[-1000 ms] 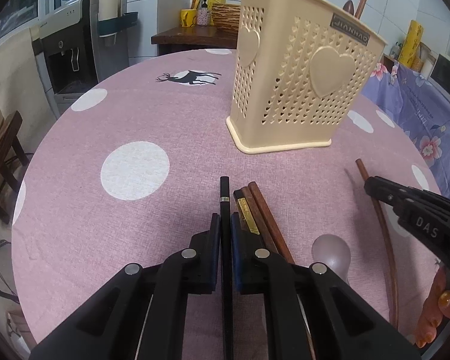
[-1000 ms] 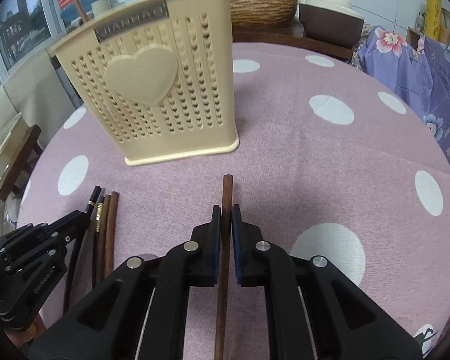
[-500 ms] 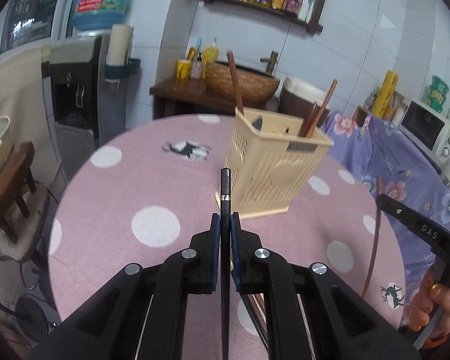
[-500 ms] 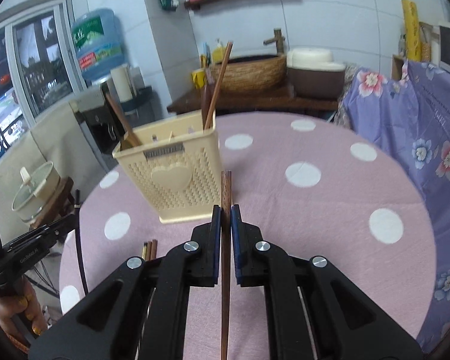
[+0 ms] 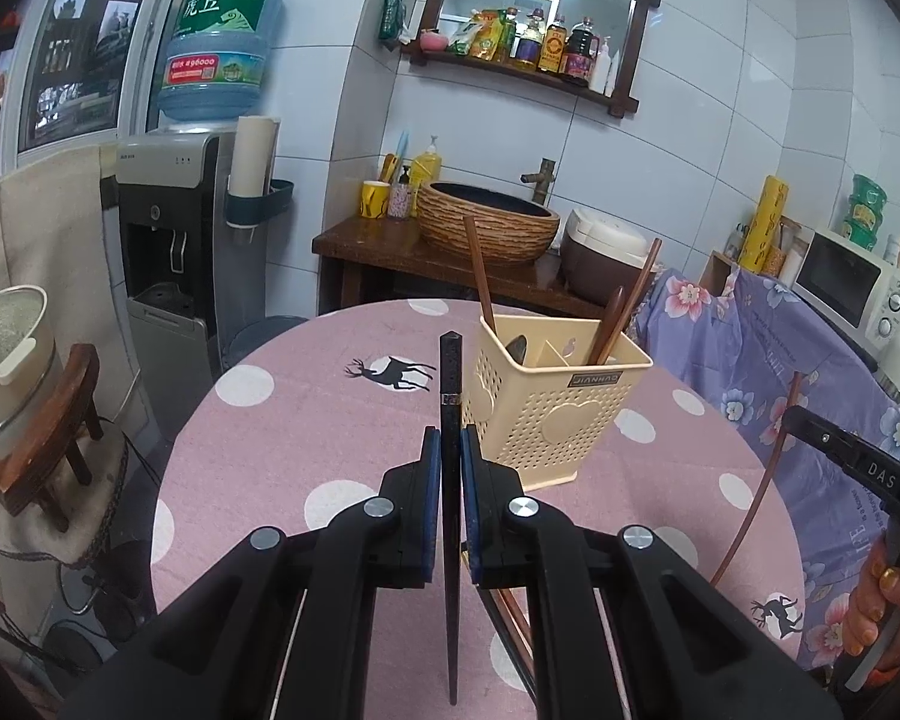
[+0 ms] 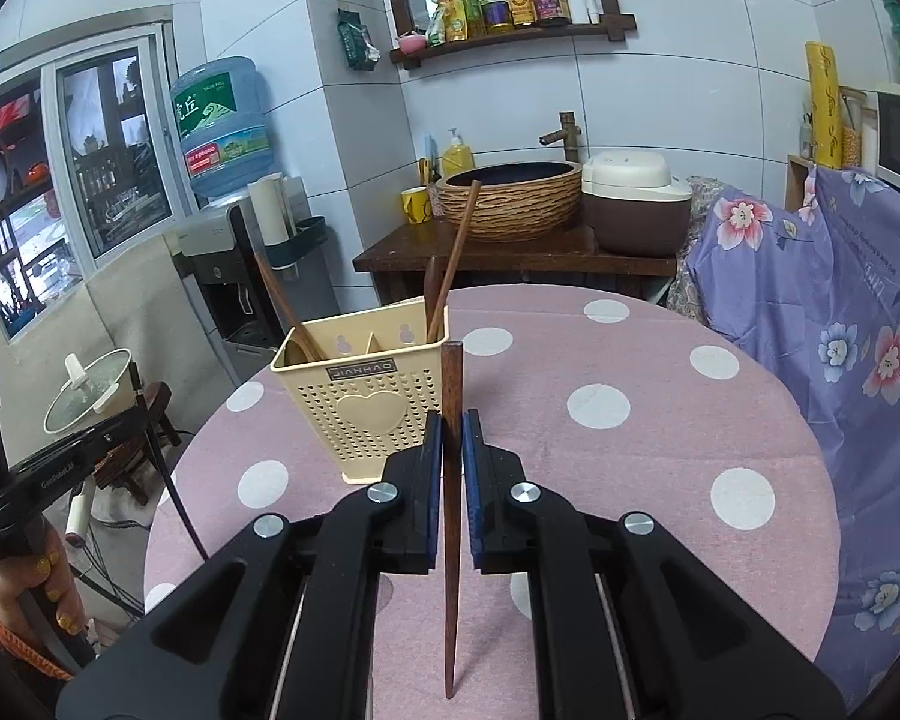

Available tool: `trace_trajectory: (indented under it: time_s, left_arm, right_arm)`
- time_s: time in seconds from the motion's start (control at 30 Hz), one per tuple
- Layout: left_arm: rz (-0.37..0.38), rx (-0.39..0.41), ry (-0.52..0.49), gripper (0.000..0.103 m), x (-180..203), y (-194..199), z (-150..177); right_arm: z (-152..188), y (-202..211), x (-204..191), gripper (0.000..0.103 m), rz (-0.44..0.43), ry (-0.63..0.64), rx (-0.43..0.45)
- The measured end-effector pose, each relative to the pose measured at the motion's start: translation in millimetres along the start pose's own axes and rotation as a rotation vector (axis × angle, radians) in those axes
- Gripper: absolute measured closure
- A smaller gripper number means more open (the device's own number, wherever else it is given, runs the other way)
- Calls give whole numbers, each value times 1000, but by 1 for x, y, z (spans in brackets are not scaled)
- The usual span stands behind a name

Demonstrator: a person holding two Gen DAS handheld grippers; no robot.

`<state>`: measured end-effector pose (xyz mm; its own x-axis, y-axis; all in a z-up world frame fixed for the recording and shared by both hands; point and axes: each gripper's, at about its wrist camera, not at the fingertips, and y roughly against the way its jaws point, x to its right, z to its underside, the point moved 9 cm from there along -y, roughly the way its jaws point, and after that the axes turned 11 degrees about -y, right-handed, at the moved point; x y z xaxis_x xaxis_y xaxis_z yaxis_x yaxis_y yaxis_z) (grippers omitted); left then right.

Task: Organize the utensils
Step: 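Lift and carry both chopsticks toward the beige holder, then lower the brown chopstick into the holder and open the right tool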

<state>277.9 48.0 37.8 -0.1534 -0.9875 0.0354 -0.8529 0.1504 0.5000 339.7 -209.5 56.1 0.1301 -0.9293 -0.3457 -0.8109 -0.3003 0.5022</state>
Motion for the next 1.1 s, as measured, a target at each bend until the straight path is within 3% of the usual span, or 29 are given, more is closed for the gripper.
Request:
trace_trajectory:
  time_s: [0.5,0.7,0.83,0.9,1.1]
  left_arm:
    - [-17,40,-28,95,-6,5,-20]
    - [-9,71,-38,95,-7,12,-41]
    - [39,90,-36,95,-3,21,-69]
    - [55,110,-43,101,0,27,-89]
    - [78,190,-66,101,16,43,-156]
  right_arm:
    - [-12,2,-8,95,-30,12,-4]
    - [-33,2,-17,95,-51,13,3]
    - [-61,4,-29,95,-79,17,11]
    - [-83,8,-38,95,-93,16,30]
    - [-147,16,-69,95,-128,18,96]
